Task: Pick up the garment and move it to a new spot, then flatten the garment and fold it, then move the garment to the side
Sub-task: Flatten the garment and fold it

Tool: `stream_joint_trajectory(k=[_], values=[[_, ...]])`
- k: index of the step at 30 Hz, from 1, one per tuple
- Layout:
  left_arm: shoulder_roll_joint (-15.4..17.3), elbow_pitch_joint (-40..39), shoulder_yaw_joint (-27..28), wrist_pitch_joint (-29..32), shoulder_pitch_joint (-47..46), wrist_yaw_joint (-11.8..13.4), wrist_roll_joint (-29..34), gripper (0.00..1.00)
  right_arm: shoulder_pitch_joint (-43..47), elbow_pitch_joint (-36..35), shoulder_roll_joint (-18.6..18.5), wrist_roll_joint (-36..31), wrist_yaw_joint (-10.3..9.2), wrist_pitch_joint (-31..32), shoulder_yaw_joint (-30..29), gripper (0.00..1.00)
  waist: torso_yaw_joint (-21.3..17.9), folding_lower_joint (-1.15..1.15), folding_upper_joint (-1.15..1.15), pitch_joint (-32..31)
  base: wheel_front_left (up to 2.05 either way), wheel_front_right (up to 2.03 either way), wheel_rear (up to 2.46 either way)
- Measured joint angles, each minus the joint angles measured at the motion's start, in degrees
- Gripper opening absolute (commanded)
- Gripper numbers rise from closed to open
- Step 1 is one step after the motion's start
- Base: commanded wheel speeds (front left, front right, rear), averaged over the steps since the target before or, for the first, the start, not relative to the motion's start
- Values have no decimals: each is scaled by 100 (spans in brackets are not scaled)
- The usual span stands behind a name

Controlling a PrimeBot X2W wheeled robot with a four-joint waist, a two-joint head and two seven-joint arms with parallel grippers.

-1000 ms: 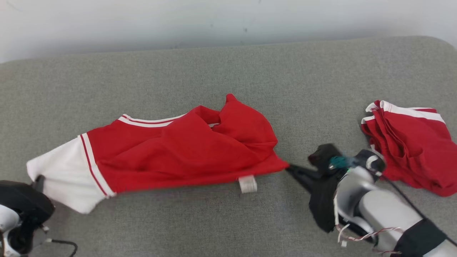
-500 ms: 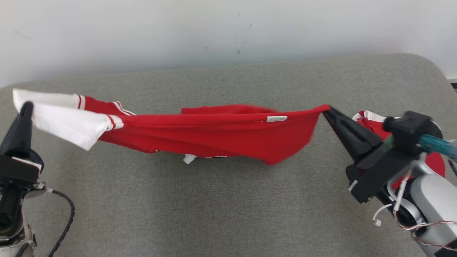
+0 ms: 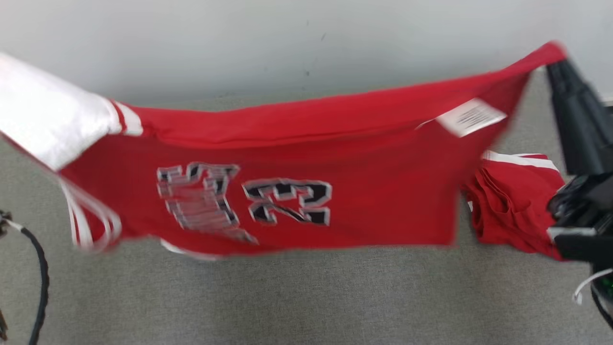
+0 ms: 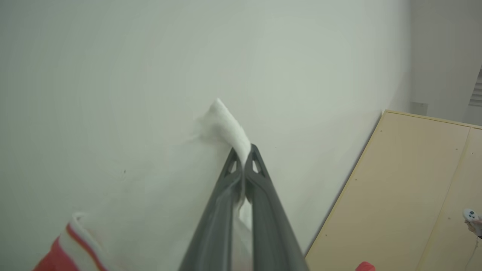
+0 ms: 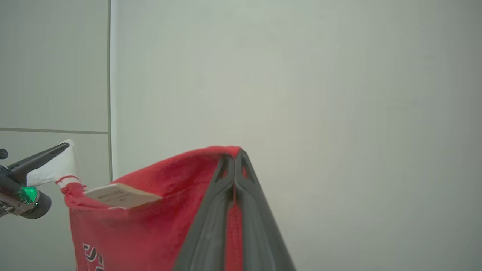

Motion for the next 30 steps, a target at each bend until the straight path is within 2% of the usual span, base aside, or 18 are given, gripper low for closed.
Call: stream_joint_trajectory(k=[3, 5, 7, 8, 9, 10, 12, 14, 16, 19, 23, 27, 30], values=[[25, 88, 4, 111, -87, 288, 93, 0, -103, 169, -9, 70, -133, 107, -92, 0, -16, 0, 0, 72, 0, 0, 0], [10, 445, -13, 119, -118, 521, 291, 0, -304, 567, 13, 104, -199, 270, -21, 0, -28, 0, 0, 151, 0, 0, 0], [-33, 995, -87, 43, -289, 767, 627, 0, -609, 1139, 119, 189, -233, 420, 111, 0, -38, 0, 0, 254, 0, 0, 0], [-123, 1667, -220, -160, -639, 990, 1012, 0, -1073, 1870, 333, 292, -236, 558, 279, 0, -46, 1, 0, 379, 0, 0, 0], [-123, 1667, -220, -160, -639, 990, 1012, 0, -1073, 1870, 333, 292, -236, 558, 279, 0, -46, 1, 0, 379, 0, 0, 0], [-166, 2050, -275, -341, -885, 1107, 1321, 0, -1416, 2303, 489, 300, -264, 609, 354, 0, -50, 1, 0, 447, 0, 0, 0], [-213, 2861, -291, -801, -1516, 1198, 1786, 0, -2288, 3192, 749, 227, -278, 659, 492, 0, -62, 2, 1, 581, 0, 0, 0], [-222, 3375, -294, -1308, -2223, 1200, 2179, 0, -3181, 3774, 947, 140, -294, 598, 409, 0, -81, 4, 1, 705, 0, 0, 0], [-232, 3468, -365, -1814, -2943, 1192, 2395, 0, -3886, 3911, 1055, 75, -336, 366, 162, 0, -104, 4, 1, 804, 0, 0, 0], [-272, 3293, -499, -2372, -3745, 1098, 2519, 0, -4360, 3809, 936, 9, -324, 64, -92, 0, -128, 2, 0, 886, 0, 0, 0], [-308, 3279, -620, -2632, -3661, 951, 2502, 0, -4111, 3972, 693, -70, -124, 26, 82, 0, -91, 2, 0, 854, 0, 0, 0], [-320, 3546, -653, -2672, -2669, 940, 2510, 0, -2890, 4248, 573, -116, 85, 431, 623, 0, -1, 1, 0, 785, 0, 0, 0], [-385, 3678, -634, -2640, -1696, 956, 2462, 0, -1994, 4468, 614, -62, 135, 605, 886, 0, 62, 2, 0, 743, 0, 0, 0]])
